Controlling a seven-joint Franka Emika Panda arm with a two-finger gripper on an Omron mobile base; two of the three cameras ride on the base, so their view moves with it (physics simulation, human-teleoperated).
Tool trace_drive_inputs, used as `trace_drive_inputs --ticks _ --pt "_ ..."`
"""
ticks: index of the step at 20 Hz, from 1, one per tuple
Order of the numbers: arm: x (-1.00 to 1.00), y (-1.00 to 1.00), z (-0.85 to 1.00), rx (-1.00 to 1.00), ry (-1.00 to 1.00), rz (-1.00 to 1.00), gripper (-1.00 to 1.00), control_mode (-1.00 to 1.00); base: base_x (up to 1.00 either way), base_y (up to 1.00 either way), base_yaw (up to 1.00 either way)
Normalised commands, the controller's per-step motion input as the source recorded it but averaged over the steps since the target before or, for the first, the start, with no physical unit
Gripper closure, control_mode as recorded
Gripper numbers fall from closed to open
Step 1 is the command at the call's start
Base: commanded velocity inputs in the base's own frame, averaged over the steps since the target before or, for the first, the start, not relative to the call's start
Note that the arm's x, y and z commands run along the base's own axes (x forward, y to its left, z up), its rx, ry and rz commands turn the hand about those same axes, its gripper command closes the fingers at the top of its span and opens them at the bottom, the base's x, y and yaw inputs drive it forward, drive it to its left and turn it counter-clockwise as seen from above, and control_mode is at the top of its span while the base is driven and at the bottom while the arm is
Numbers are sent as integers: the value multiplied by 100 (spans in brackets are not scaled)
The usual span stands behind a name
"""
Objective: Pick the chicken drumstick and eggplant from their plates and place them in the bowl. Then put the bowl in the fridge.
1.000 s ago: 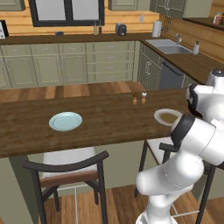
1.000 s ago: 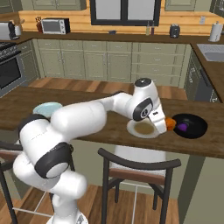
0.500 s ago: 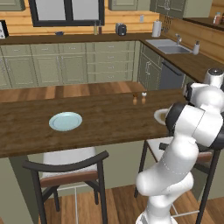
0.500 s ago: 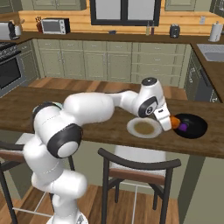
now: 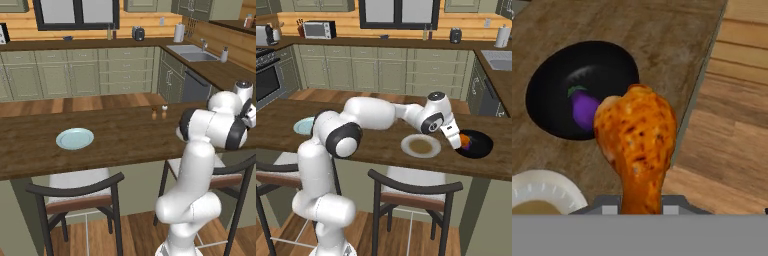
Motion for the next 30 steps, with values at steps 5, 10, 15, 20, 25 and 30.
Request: trace_drive_inputs --ticks 5,10,15,20,25,30 --pt "41 -12 -27 0 3 1 100 -100 0 0 0" --pt "35 -6 -37 0 1 1 100 -100 0 0 0" --pt "27 -21 -26 0 0 0 100 -100 0 0 0" --pt "36 -26 -16 1 6 0 100 -100 0 0 0" --pt "34 -18 -19 0 8 0 100 -100 0 0 0" --pt "26 -13 -23 0 7 0 100 -100 0 0 0"
